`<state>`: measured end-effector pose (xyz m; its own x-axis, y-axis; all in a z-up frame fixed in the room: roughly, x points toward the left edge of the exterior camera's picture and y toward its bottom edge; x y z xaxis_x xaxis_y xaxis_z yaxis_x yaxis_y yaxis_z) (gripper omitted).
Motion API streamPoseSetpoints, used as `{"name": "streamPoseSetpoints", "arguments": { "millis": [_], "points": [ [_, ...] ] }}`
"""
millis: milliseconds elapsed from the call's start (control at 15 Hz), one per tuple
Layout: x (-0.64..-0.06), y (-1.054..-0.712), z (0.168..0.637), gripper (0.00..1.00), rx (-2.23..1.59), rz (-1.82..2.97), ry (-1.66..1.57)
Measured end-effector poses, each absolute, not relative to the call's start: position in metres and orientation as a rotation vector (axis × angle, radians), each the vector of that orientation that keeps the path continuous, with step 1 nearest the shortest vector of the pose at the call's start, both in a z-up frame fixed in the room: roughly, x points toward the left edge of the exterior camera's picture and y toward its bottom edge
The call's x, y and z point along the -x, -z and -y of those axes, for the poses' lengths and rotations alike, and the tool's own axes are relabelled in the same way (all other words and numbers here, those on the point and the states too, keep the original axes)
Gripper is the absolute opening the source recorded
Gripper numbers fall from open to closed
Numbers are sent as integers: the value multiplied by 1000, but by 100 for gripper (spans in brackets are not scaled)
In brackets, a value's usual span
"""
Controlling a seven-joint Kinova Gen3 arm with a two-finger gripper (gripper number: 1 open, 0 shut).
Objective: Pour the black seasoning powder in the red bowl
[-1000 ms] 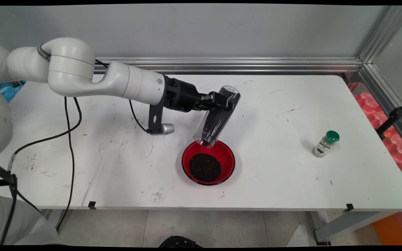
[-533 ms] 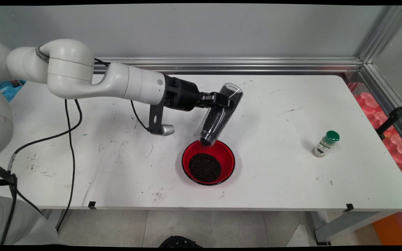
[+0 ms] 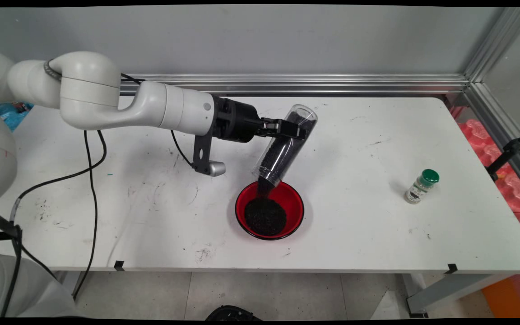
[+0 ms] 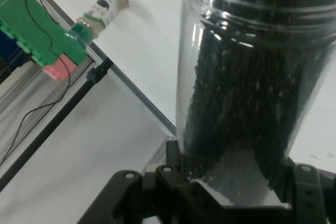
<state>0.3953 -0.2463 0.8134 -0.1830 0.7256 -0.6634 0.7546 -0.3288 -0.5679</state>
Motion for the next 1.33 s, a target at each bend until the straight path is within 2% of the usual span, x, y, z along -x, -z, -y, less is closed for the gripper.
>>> {"name": "streamPoseSetpoints", "arguments": {
  "millis": [1333],
  "points": [
    [-396, -816, 248, 0, -1913, -1928, 1611]
  ]
}}
